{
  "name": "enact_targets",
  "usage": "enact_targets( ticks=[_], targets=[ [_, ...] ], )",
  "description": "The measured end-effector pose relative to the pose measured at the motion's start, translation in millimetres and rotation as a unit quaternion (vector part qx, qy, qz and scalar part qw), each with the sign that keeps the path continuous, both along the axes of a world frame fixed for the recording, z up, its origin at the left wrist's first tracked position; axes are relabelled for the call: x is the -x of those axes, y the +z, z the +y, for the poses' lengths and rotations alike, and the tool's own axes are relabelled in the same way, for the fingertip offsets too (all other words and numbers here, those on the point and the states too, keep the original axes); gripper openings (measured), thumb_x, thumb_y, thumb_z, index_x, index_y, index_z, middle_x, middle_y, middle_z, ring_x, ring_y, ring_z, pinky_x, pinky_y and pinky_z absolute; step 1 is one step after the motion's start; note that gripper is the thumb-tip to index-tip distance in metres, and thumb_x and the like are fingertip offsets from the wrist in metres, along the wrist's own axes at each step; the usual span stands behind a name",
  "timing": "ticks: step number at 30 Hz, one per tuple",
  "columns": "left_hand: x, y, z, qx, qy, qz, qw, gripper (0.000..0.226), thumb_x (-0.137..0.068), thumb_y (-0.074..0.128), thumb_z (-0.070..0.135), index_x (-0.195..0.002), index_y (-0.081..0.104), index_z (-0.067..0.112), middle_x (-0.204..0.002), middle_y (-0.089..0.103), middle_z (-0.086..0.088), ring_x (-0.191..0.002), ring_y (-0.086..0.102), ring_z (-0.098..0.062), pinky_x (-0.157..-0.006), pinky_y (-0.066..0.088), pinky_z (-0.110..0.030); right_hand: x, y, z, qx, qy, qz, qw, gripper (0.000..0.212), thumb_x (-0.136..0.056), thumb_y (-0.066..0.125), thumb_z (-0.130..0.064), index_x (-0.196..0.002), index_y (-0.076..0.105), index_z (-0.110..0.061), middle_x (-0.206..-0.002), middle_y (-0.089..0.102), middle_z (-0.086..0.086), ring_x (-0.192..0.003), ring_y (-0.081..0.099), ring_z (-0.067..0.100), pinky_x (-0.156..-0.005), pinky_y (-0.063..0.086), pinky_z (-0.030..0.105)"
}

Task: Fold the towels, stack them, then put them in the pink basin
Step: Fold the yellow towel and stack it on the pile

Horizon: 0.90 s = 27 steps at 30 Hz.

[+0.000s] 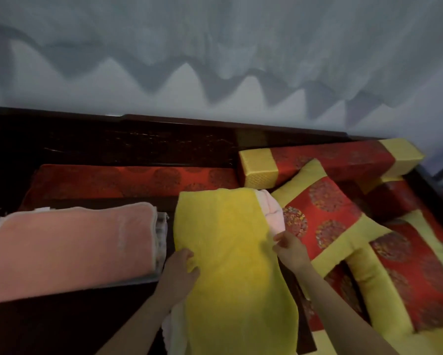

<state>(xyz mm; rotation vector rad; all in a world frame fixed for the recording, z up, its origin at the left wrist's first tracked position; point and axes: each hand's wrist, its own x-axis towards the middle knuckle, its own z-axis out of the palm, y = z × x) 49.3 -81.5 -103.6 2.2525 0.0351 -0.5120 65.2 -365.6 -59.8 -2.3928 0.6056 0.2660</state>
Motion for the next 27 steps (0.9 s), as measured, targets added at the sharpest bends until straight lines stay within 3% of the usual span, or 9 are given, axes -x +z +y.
enact_targets(
  ticks=[3, 6, 8, 12, 15, 20, 22, 24, 27],
  targets=[
    [9, -13, -22, -0.023, 0.111, 0.037, 0.993, 0.051, -0.086, 0.060, 0.022, -0.132, 0.043, 0.008, -0.130, 0.045, -0.011, -0.121, 0.044, -0.027, -0.096, 0.039, -0.035, -6, -20, -22, -0.003, 0.014, 0.028, 0.999, 0.022, -0.084, 0.061, -0.013, -0.106, 0.058, -0.009, -0.095, 0.057, 0.004, -0.088, 0.054, 0.022, -0.072, 0.036, 0.027],
    [9, -27, -25, -0.010, 0.201, 0.050, 0.978, 0.053, -0.074, 0.065, 0.022, -0.122, 0.051, 0.003, -0.119, 0.054, -0.016, -0.112, 0.052, -0.036, -0.093, 0.047, -0.044, -8, -37, -35, -0.039, 0.026, 0.054, 0.997, 0.025, -0.088, 0.060, -0.020, -0.109, 0.055, -0.008, -0.097, 0.056, 0.005, -0.089, 0.053, 0.021, -0.074, 0.039, 0.029],
    [8, -31, -24, 0.020, 0.248, 0.048, 0.967, 0.046, -0.068, 0.066, 0.023, -0.107, 0.055, 0.003, -0.102, 0.061, -0.015, -0.097, 0.060, -0.038, -0.080, 0.053, -0.046, -6, -46, -39, -0.071, 0.019, 0.078, 0.994, 0.020, -0.087, 0.062, -0.021, -0.102, 0.054, -0.011, -0.091, 0.057, 0.002, -0.088, 0.054, 0.021, -0.076, 0.042, 0.031],
    [8, -14, -34, 0.121, 0.346, 0.126, 0.922, 0.039, -0.082, 0.070, 0.015, -0.114, 0.056, -0.002, -0.109, 0.064, -0.019, -0.090, 0.062, -0.032, -0.077, 0.051, -0.039, 3, -52, -42, -0.059, 0.037, 0.116, 0.991, 0.020, -0.083, 0.065, -0.026, -0.074, 0.050, -0.017, -0.069, 0.052, -0.004, -0.064, 0.050, 0.012, -0.053, 0.036, 0.026],
    [11, 15, -34, 0.232, 0.313, 0.116, 0.914, 0.006, -0.089, 0.061, 0.015, -0.092, 0.066, 0.013, -0.104, 0.070, -0.015, -0.087, 0.067, -0.030, -0.075, 0.054, -0.037, 9, -48, -47, -0.072, 0.048, 0.120, 0.989, 0.032, -0.083, 0.065, -0.025, -0.056, 0.050, -0.018, -0.057, 0.051, -0.004, -0.054, 0.048, 0.010, -0.052, 0.034, 0.027],
    [50, 67, 7, 0.357, 0.110, 0.157, 0.914, 0.034, -0.078, 0.073, 0.027, -0.109, 0.069, 0.014, -0.107, 0.073, -0.008, -0.099, 0.068, -0.024, -0.083, 0.056, -0.031, 28, -18, -63, -0.147, 0.114, 0.183, 0.965, 0.012, -0.064, 0.070, -0.014, -0.073, 0.076, -0.008, -0.083, 0.074, 0.009, -0.080, 0.067, 0.019, -0.080, 0.052, 0.033],
    [70, 71, 33, 0.359, 0.072, 0.183, 0.912, 0.046, -0.068, 0.080, 0.029, -0.107, 0.070, 0.007, -0.107, 0.071, -0.015, -0.101, 0.067, -0.028, -0.085, 0.055, -0.031, 41, -5, -72, -0.135, 0.195, 0.252, 0.938, 0.010, -0.062, 0.075, -0.016, -0.072, 0.077, -0.019, -0.078, 0.073, -0.002, -0.078, 0.065, 0.011, -0.072, 0.051, 0.026],
    [85, 66, 49, 0.318, 0.058, 0.213, 0.922, 0.036, -0.074, 0.077, 0.020, -0.104, 0.070, 0.001, -0.107, 0.071, -0.019, -0.099, 0.067, -0.027, -0.087, 0.054, -0.031, 53, 4, -77, -0.111, 0.256, 0.295, 0.914, 0.009, -0.065, 0.079, -0.026, -0.062, 0.072, -0.031, -0.065, 0.065, -0.017, -0.066, 0.058, -0.001, -0.063, 0.044, 0.019],
    [90, 44, 50, 0.221, 0.134, 0.215, 0.942, 0.022, -0.084, 0.068, 0.010, -0.097, 0.063, -0.008, -0.099, 0.068, -0.026, -0.085, 0.063, -0.020, -0.075, 0.053, -0.026, 67, -6, -77, -0.043, 0.255, 0.177, 0.950, 0.032, -0.075, 0.074, -0.034, -0.048, 0.056, -0.031, -0.050, 0.055, -0.015, -0.053, 0.052, -0.001, -0.061, 0.042, 0.028]
  ],
)
